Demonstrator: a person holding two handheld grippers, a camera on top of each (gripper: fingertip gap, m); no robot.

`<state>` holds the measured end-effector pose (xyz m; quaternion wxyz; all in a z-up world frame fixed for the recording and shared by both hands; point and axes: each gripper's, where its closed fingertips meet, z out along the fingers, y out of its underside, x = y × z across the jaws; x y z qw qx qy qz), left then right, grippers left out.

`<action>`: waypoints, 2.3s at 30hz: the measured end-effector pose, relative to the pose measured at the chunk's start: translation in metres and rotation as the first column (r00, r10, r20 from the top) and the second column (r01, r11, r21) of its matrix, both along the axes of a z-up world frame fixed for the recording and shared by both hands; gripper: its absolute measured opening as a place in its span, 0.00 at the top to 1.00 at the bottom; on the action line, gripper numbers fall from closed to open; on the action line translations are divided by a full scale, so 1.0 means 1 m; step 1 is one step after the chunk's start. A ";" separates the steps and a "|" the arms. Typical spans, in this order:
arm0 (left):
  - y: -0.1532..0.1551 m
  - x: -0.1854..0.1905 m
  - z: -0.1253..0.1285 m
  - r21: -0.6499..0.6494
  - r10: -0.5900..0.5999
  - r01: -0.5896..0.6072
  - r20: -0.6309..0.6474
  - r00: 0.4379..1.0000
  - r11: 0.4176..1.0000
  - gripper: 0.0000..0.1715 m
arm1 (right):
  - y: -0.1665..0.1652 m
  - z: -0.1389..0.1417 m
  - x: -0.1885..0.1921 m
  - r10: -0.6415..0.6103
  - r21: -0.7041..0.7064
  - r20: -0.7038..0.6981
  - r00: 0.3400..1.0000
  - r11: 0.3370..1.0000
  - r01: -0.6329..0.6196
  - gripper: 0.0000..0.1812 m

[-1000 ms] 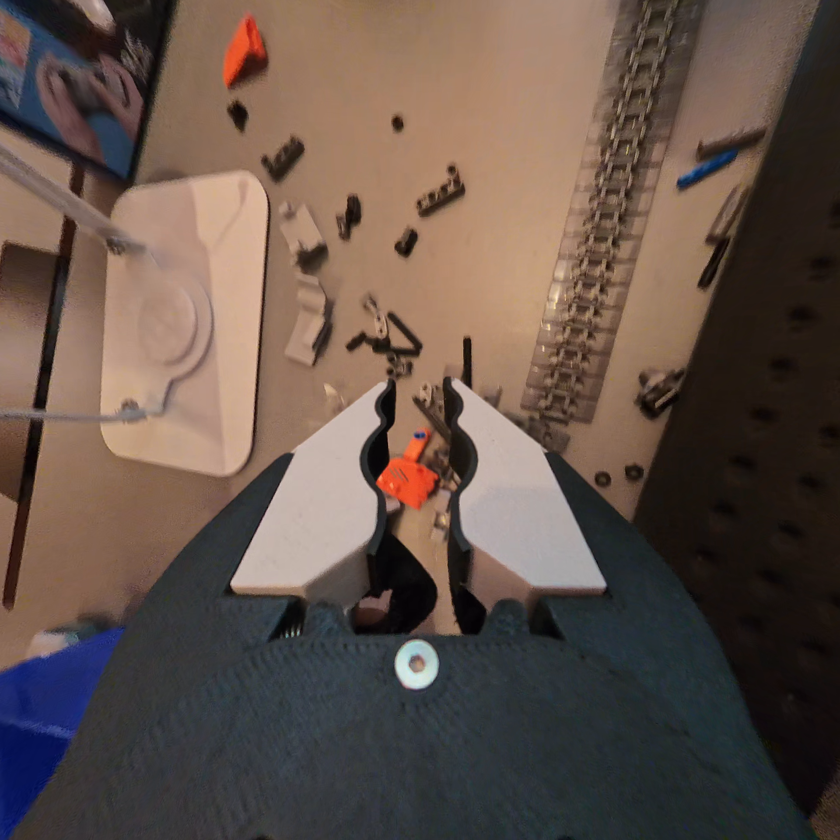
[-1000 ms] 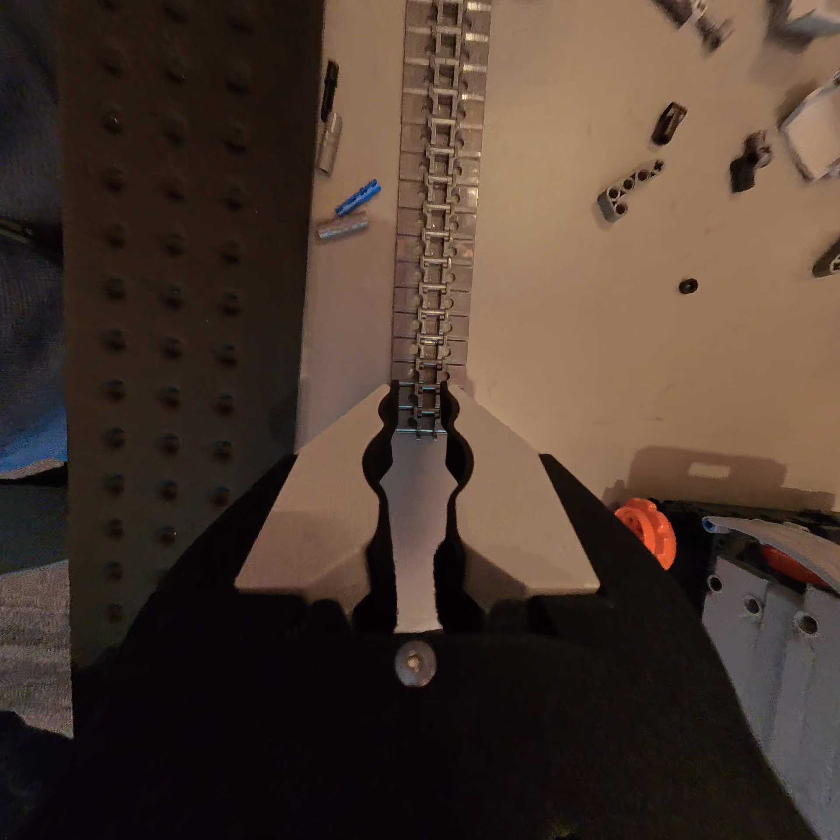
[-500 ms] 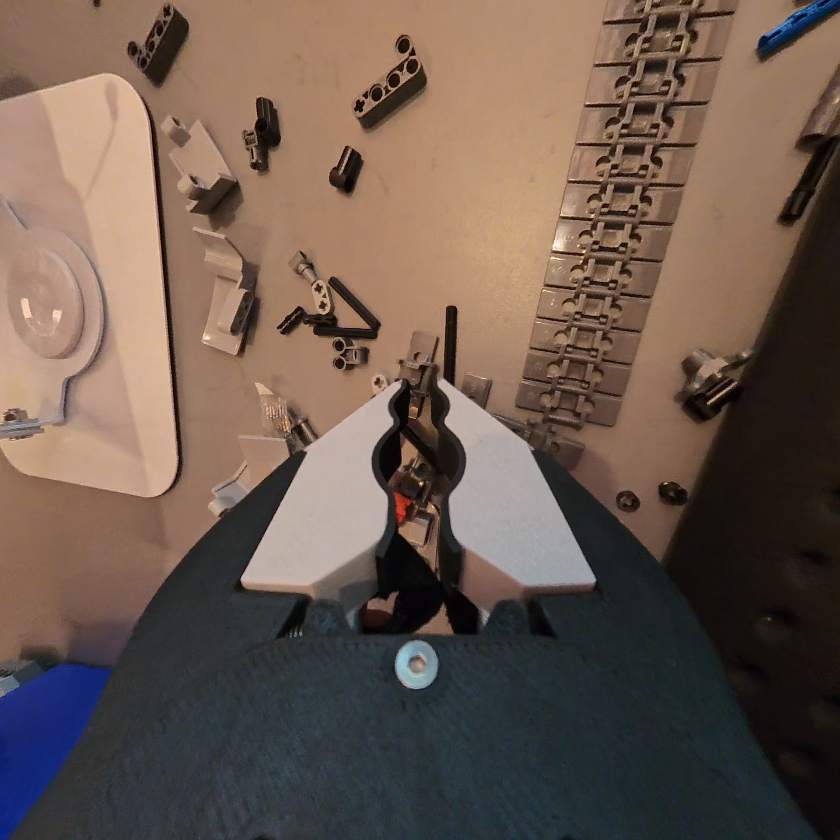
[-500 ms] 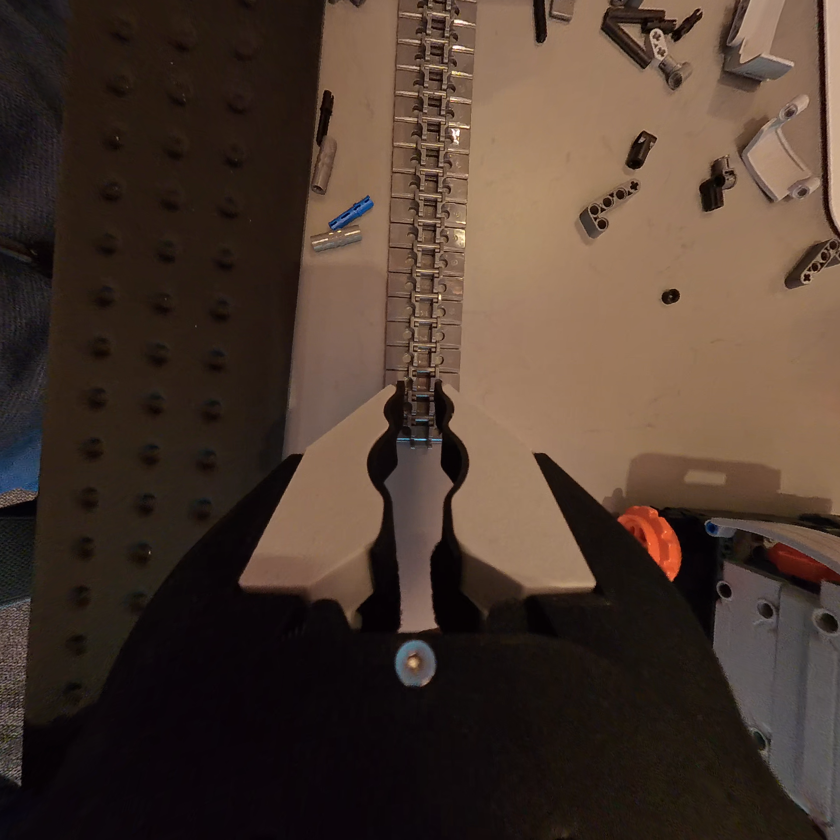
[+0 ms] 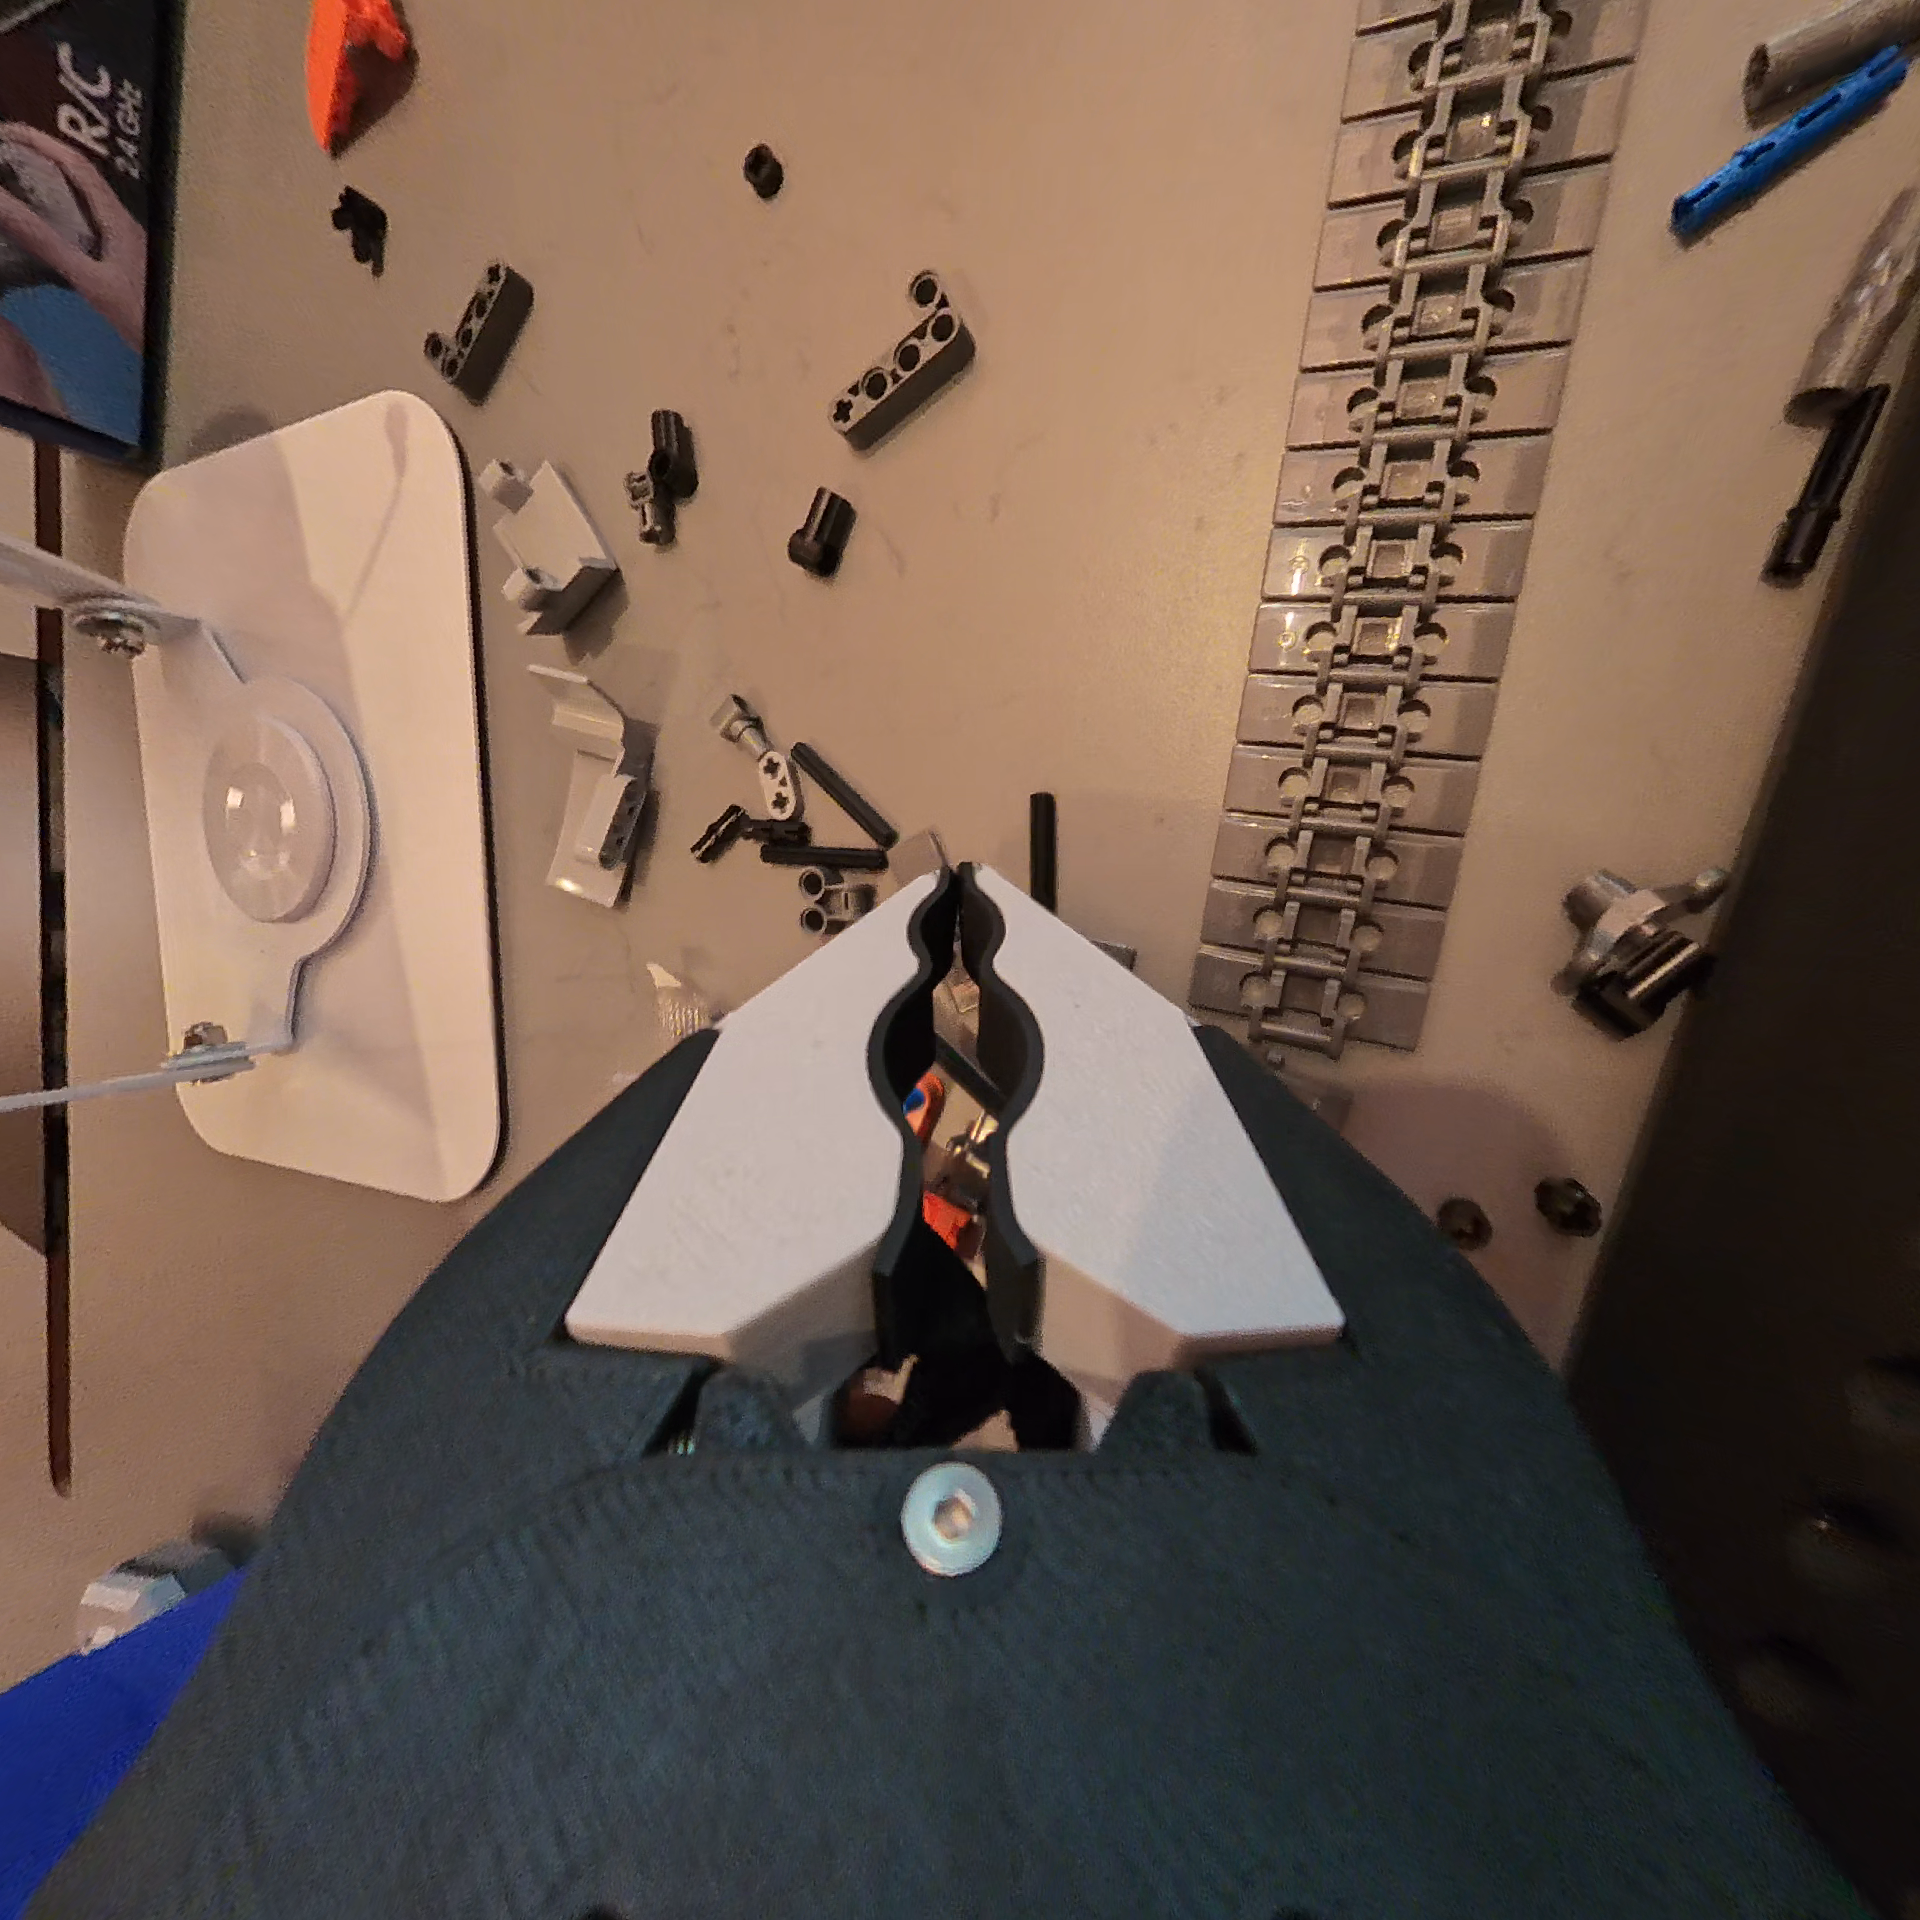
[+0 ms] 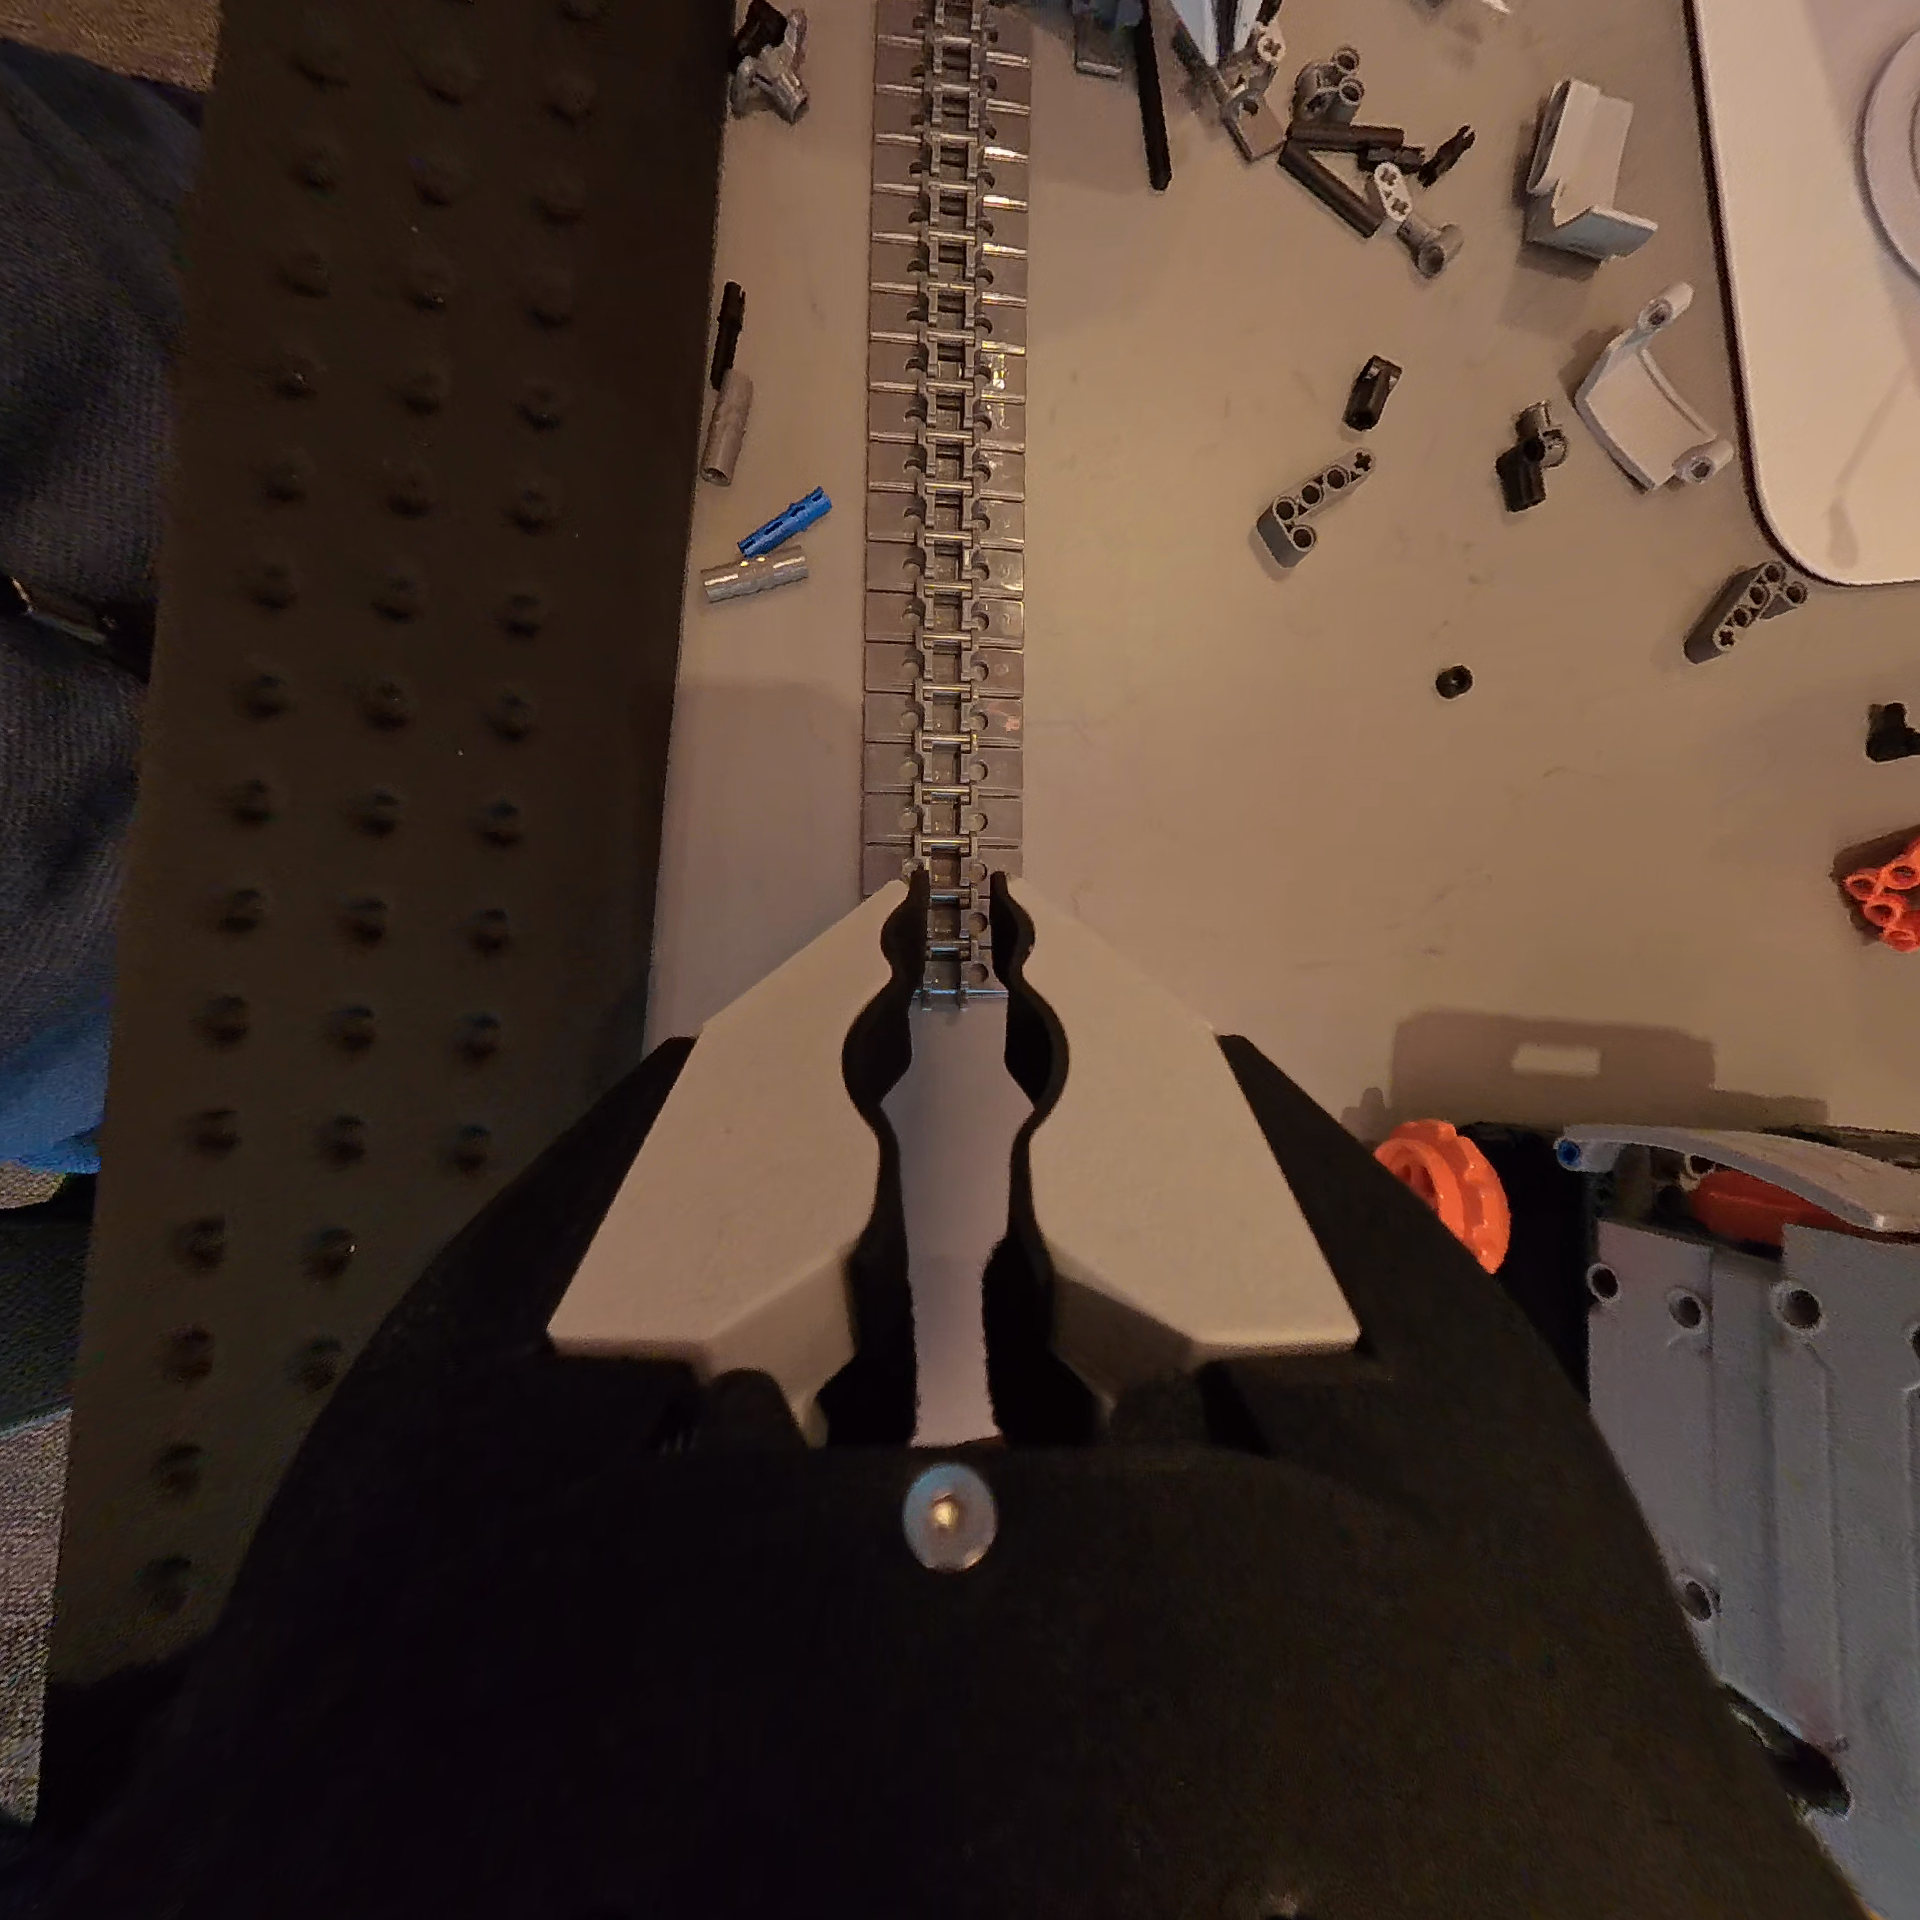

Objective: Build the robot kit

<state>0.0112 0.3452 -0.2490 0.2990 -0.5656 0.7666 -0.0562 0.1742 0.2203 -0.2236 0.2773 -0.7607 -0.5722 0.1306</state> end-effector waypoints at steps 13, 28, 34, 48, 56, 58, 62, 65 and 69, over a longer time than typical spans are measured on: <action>0.008 -0.003 -0.012 0.029 0.077 -0.075 -0.067 0.995 0.997 0.98 | -0.003 -0.001 0.001 0.002 0.005 -0.009 1.000 1.000 -0.002 0.95; -0.014 0.014 0.003 -0.110 0.045 -0.037 0.068 0.997 0.993 0.89 | -0.005 -0.001 0.002 0.006 0.011 -0.021 1.000 1.000 -0.006 0.95; -0.021 0.020 -0.008 -0.127 0.027 -0.024 0.020 0.999 0.992 0.91 | -0.004 0.000 0.000 0.010 0.016 -0.025 1.000 1.000 -0.010 0.95; -0.067 0.101 -0.011 -0.087 -0.289 0.290 0.015 0.957 0.953 0.97 | 0.024 0.006 -0.014 -0.061 0.084 -0.090 0.994 0.994 0.069 0.91; -0.087 0.127 -0.006 -0.037 -0.405 0.406 0.038 0.914 0.913 0.96 | 0.055 -0.012 -0.024 -0.137 0.123 -0.061 0.989 0.982 0.144 0.95; -0.089 0.122 -0.003 -0.051 -0.397 0.399 0.049 0.917 0.916 0.96 | 0.062 -0.016 -0.025 -0.147 0.144 -0.053 0.988 0.978 0.153 0.98; -0.088 0.117 -0.007 -0.042 -0.400 0.402 0.034 0.916 0.915 0.97 | 0.070 -0.030 -0.034 -0.129 0.175 -0.001 0.992 0.976 0.127 1.00; -0.086 0.114 -0.012 -0.042 -0.406 0.406 0.016 0.914 0.913 0.99 | 0.071 -0.030 -0.039 -0.112 0.201 0.009 0.994 0.974 0.108 1.00; -0.085 0.113 -0.012 -0.054 -0.408 0.409 0.024 0.913 0.911 0.99 | 0.071 -0.027 -0.043 -0.100 0.185 -0.025 0.995 0.977 0.103 1.00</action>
